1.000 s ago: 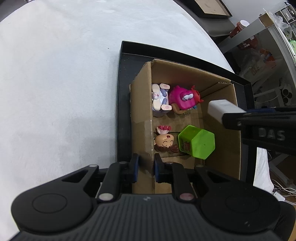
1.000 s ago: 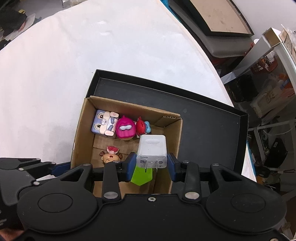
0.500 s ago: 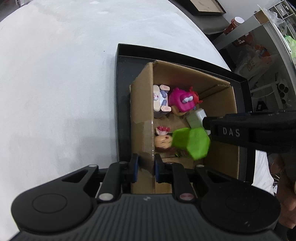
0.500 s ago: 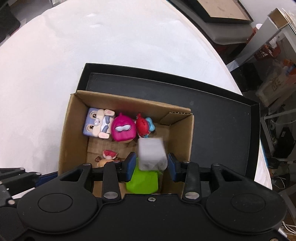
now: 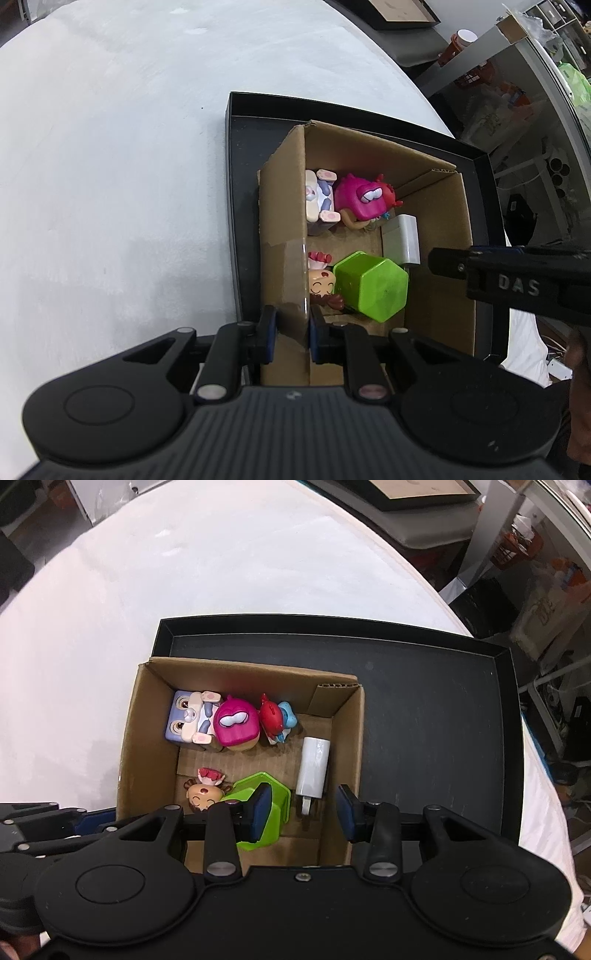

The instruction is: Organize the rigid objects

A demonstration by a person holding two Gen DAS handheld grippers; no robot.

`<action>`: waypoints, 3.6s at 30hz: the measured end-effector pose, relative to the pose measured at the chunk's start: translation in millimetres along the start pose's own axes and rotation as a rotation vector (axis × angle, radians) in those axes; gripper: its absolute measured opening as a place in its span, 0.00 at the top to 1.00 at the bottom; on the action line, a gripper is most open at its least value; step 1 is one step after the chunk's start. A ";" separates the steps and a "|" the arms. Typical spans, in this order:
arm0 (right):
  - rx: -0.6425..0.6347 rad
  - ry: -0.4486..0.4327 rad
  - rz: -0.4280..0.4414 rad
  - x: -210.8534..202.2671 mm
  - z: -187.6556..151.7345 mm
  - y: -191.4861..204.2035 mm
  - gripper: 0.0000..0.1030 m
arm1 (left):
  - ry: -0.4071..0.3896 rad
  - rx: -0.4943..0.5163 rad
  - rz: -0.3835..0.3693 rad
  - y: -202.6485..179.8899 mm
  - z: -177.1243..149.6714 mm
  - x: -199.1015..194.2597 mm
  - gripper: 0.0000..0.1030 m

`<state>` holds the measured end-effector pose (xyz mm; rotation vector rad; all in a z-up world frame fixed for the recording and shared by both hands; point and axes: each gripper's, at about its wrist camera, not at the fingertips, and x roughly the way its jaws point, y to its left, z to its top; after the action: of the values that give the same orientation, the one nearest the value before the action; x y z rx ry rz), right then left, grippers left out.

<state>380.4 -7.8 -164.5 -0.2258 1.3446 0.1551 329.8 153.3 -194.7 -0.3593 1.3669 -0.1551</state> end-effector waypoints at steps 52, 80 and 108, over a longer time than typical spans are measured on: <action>0.343 -0.347 0.044 -115.2 -162.3 -89.6 0.06 | -0.316 0.301 0.177 -80.2 -94.7 -136.4 0.31; 0.277 -0.606 0.109 -180.2 -244.6 -100.6 0.00 | -0.489 0.304 0.180 -118.4 -179.6 -191.0 0.17; 0.256 -0.649 0.058 -184.3 -289.3 -92.5 0.00 | -0.459 0.312 0.193 -128.3 -221.1 -181.3 0.07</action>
<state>88.7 -166.3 -38.1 0.0808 0.7136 0.0907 90.3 54.8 -18.1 0.0051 0.8979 -0.1146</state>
